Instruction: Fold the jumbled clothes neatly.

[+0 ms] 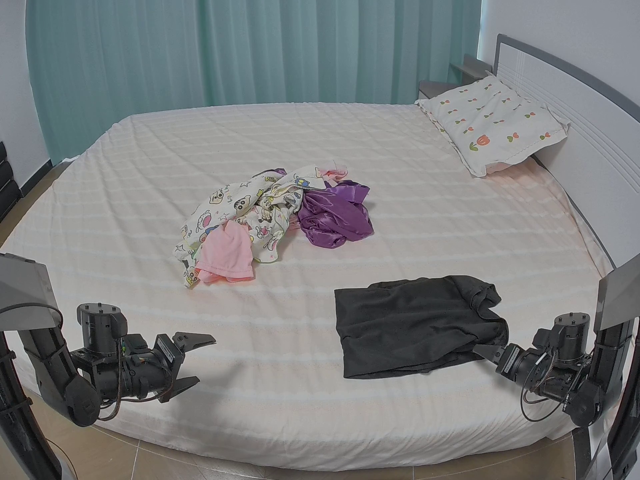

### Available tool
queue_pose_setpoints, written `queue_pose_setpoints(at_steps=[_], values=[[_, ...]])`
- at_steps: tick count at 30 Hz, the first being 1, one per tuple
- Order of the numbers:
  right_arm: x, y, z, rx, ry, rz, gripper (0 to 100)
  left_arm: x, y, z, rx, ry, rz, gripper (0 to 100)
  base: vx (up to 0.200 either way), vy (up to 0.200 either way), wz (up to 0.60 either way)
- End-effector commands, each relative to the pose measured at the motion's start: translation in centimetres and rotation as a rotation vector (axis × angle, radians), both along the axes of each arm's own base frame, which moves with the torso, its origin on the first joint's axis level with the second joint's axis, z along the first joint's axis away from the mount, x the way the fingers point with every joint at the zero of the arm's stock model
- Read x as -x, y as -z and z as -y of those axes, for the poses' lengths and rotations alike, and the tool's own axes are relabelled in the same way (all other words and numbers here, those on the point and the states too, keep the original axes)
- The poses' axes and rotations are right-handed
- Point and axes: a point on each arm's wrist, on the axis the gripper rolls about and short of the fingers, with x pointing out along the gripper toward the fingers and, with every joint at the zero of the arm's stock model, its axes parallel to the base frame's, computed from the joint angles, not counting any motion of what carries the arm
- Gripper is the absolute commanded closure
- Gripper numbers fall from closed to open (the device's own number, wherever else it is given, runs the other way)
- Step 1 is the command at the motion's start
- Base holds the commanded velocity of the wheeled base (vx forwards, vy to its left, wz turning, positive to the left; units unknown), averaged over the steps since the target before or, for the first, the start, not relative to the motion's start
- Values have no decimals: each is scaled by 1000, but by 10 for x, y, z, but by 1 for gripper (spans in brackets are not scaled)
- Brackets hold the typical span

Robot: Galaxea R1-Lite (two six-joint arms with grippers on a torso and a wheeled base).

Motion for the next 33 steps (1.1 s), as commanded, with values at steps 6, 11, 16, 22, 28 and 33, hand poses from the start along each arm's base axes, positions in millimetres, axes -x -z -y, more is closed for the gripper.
queue_pose_setpoints(at_steps=[6,11,16,22,28,33], values=[[-14,-2,-8,-51,3,46,100,0,0,0,-1,1,1,0,0,0,0],[-15,1,-6,-48,14,36,100,0,0,0,-1,1,-1,0,0,0,0],[-13,0,-1,-57,36,31,100,0,0,0,-1,1,1,0,0,0,0],[-11,-8,3,-65,55,53,100,0,0,0,-1,1,1,0,0,0,0],[3,-20,8,-37,42,79,100,0,0,0,0,0,0,0,0,0,0],[8,-16,23,66,35,66,100,0,0,0,0,0,0,0,0,0,0]])
